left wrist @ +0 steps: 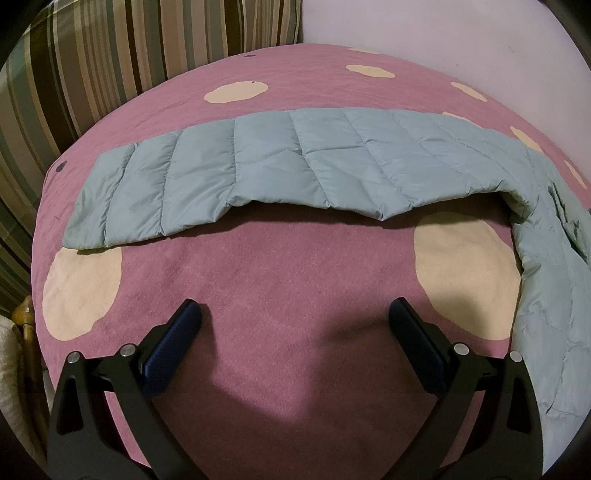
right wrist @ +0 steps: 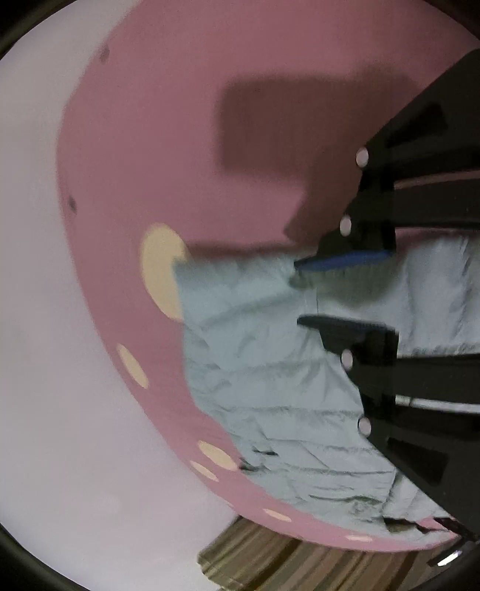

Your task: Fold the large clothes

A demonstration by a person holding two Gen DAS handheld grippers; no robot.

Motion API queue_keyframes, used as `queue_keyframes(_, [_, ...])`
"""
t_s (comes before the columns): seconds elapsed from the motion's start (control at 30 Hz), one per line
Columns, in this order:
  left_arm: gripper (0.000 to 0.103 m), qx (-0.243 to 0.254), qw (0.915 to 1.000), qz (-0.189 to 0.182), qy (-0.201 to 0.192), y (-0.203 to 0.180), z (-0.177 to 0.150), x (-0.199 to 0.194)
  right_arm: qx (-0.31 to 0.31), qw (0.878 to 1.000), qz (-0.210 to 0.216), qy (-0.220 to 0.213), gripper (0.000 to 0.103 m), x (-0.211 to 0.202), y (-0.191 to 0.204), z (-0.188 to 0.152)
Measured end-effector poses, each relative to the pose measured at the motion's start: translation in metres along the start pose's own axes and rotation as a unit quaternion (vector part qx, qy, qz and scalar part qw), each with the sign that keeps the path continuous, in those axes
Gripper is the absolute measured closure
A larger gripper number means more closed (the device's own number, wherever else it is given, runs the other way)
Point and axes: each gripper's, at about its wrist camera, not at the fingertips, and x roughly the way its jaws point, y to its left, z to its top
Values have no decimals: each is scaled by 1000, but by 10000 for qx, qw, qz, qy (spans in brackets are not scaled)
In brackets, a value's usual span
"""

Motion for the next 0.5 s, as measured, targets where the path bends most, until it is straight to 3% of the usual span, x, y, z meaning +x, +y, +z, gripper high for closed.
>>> queue_keyframes(0.03, [2, -3, 10000, -4, 2, 0, 1, 0, 23, 9998, -186, -71, 55, -5, -5, 0])
queue_keyframes(0.27, [2, 8, 10000, 10, 5, -1, 0, 0, -132, 9865, -1631, 84, 53, 10, -36, -14])
queue_keyframes(0.33, [2, 7, 10000, 10, 5, 0, 0, 0, -233, 9819, -1879, 38, 37, 14, -39, -17])
queue_keyframes(0.5, [2, 8, 10000, 10, 8, 0, 0, 0, -350, 9765, -2124, -95, 22, 23, -49, -25])
